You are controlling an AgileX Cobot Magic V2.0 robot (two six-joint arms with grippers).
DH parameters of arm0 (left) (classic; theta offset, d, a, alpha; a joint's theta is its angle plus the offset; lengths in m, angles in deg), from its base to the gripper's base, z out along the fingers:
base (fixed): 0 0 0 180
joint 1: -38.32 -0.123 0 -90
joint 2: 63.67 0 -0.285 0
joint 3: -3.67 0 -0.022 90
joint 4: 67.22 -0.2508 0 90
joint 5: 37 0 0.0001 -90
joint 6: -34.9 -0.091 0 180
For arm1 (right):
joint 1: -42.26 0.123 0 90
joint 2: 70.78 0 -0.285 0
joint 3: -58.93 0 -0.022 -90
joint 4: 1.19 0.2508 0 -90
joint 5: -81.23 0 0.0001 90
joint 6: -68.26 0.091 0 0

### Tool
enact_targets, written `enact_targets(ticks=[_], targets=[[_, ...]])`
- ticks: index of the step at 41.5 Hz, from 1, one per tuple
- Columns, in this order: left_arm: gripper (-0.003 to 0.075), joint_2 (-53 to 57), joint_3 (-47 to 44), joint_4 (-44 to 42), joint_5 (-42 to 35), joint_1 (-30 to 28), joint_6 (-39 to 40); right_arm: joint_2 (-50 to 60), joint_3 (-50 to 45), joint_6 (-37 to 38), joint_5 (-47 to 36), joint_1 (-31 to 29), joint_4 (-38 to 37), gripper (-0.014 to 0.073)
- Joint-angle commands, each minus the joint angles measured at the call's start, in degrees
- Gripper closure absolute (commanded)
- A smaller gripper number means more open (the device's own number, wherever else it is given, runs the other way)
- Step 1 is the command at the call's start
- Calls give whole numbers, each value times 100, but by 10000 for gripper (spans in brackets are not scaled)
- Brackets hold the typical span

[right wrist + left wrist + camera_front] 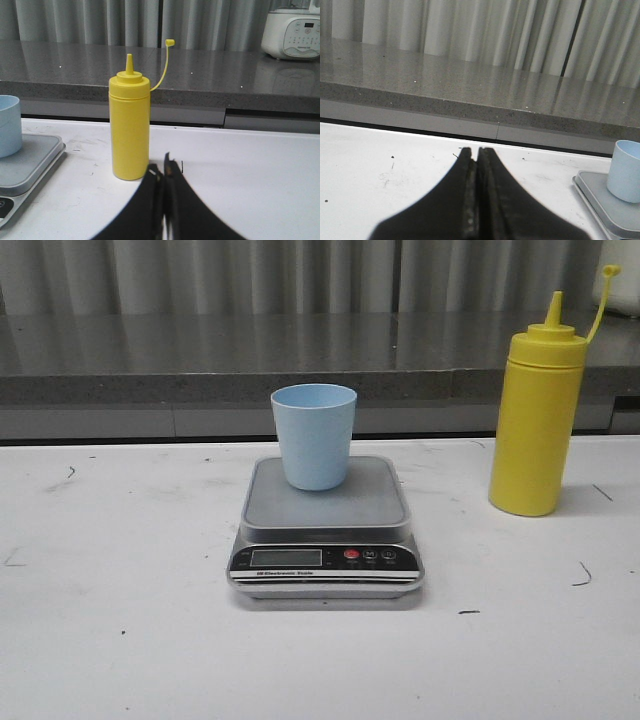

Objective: Pour seasoning into cup on scale with both arms

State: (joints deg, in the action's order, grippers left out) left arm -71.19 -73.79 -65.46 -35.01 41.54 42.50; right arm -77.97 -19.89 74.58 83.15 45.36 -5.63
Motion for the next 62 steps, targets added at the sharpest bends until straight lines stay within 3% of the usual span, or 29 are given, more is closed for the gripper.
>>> enact_targets(ticks=[1, 62], targets=[[740, 95, -141, 15, -469, -7, 53, 89, 37, 16, -506, -21, -80, 662], [740, 95, -141, 15, -469, -188, 53, 89, 37, 16, -506, -115, -80, 662]])
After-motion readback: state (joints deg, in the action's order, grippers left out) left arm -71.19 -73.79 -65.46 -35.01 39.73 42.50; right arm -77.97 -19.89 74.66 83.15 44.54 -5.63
